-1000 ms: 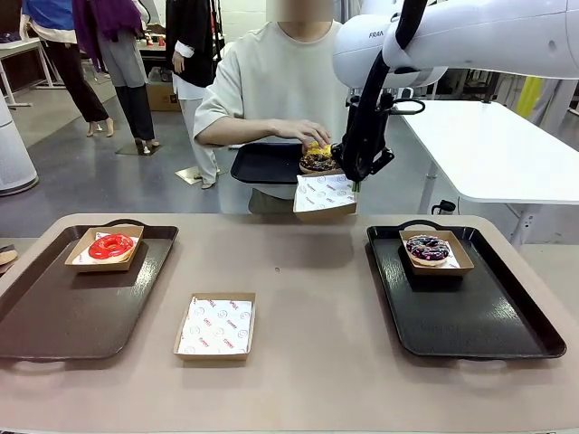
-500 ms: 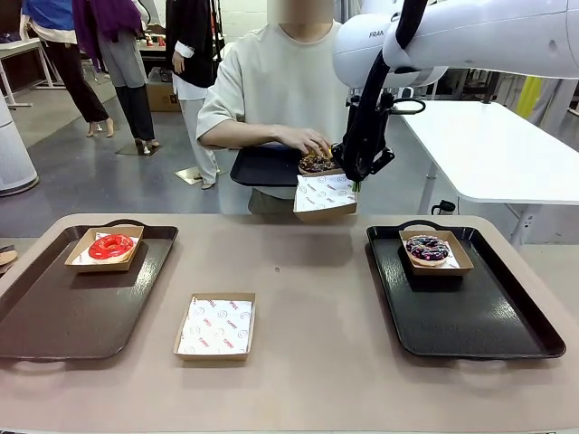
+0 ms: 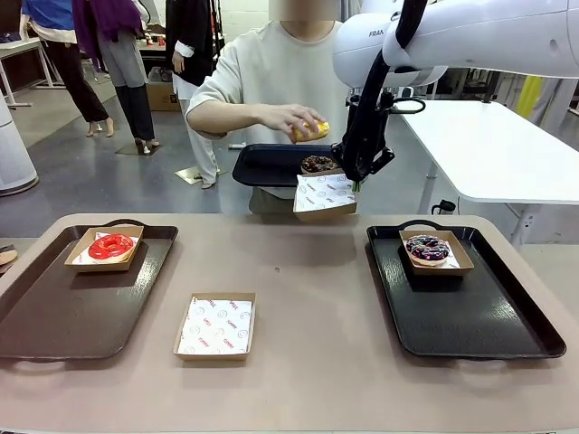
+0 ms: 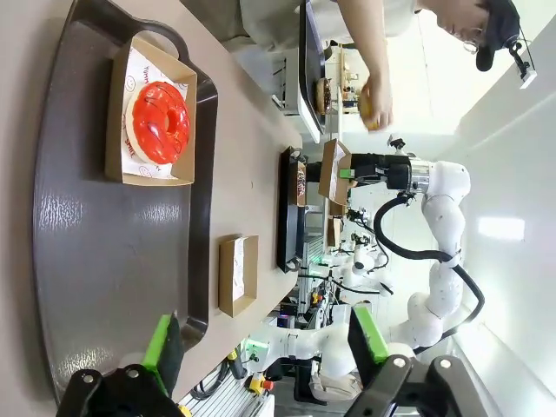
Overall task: Individually package the donuts and arrange them on the tray.
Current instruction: Place the picked Paper togo box on the Handle tray while simultaneously picking up another Paper togo box from the table with the other hand.
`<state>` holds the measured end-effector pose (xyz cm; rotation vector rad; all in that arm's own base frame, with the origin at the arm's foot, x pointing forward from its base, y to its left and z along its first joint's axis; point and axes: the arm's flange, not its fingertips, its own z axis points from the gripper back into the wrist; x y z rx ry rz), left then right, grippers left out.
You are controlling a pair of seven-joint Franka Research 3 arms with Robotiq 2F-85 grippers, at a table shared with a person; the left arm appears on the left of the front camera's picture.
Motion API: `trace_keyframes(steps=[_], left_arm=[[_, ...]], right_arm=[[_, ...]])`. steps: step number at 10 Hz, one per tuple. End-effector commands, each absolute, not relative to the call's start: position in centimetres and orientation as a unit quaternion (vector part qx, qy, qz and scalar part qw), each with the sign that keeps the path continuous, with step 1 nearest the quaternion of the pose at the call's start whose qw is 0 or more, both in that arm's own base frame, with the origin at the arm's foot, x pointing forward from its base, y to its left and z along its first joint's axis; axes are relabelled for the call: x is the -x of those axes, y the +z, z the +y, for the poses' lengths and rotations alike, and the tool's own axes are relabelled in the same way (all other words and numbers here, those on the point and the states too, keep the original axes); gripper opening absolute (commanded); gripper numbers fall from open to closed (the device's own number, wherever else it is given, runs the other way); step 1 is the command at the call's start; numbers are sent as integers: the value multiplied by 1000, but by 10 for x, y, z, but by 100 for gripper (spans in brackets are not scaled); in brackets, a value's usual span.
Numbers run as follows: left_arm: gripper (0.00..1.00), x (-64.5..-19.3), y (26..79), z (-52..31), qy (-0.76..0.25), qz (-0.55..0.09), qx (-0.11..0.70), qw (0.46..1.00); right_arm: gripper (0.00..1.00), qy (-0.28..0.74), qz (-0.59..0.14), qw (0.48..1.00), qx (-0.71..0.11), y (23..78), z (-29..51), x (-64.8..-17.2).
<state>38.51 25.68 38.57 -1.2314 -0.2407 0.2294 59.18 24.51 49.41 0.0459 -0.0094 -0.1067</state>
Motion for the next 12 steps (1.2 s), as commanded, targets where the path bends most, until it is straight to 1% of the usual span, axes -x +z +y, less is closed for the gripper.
trace_keyframes(steps=[1,12], left_arm=[[100,-385,389,258,107,-108,577,803],[100,-385,389,258,107,-108,577,803]], right_arm=[[0,-55,-3,998,-24,492,241,-586],[0,-55,-3,998,-24,492,241,-586]])
